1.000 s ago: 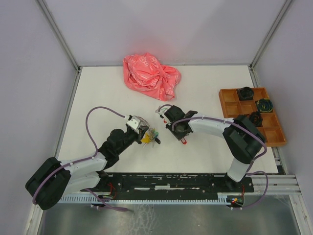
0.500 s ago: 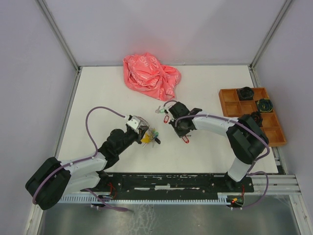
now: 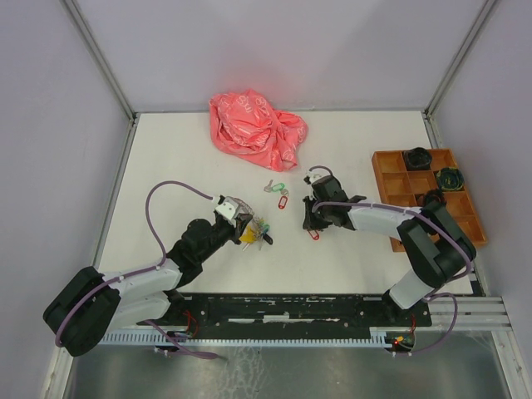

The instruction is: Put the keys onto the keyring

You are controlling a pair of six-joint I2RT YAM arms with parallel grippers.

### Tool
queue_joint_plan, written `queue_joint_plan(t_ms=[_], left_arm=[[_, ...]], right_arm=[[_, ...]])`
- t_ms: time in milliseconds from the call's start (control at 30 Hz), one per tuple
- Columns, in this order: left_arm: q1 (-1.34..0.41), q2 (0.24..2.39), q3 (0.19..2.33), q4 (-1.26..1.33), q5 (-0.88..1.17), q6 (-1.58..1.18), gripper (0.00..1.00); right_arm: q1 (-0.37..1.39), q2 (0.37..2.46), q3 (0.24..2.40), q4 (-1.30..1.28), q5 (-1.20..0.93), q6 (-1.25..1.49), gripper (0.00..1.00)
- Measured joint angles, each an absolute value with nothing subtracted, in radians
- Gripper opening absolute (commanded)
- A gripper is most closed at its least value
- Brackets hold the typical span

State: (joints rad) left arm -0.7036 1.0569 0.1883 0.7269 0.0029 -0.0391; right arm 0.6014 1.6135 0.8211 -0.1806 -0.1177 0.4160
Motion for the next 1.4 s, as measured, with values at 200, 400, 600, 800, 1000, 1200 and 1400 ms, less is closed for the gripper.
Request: queue_joint_plan(t_ms=[200, 400, 600, 800, 1000, 1200, 1400], left_arm=[[-0.704, 1.055, 0.188, 0.727, 0.003, -0.039, 0.03], [-0.704, 1.051, 0.188, 0.727, 0.003, -0.039, 0.03], [-0.704, 1.047, 0.188, 0.727, 0.002, -0.039, 0.03], [-0.704, 1.044, 0.188, 0.727, 0.002, -0.039, 0.03], [-0.704, 1.044, 0.188, 0.727, 0.002, -0.039, 0.03], [-0.704, 1.044, 0.188, 0.727, 0.002, -0.039, 0.03], [-0.704, 1.044, 0.188, 0.727, 0.002, -0.039, 0.03]], right_arm=[[0.553, 1.596, 0.707, 0.027, -0.131, 0.542, 0.01], [0.527, 1.584, 0.652, 0.133, -0.128, 0.618, 0.01], [0.501, 1.522, 0.637, 0.147, -0.09, 0.683, 0.02], [0.473, 1.502, 0.666, 0.08, -0.066, 0.689, 0.23], [0.492, 1.509, 0.834, -0.152, -0.094, 0.506, 0.45], [0.587, 1.542, 0.994, -0.376, -0.071, 0.287, 0.44], [0.683, 1.66, 1.098, -0.536, 0.01, 0.144, 0.4]])
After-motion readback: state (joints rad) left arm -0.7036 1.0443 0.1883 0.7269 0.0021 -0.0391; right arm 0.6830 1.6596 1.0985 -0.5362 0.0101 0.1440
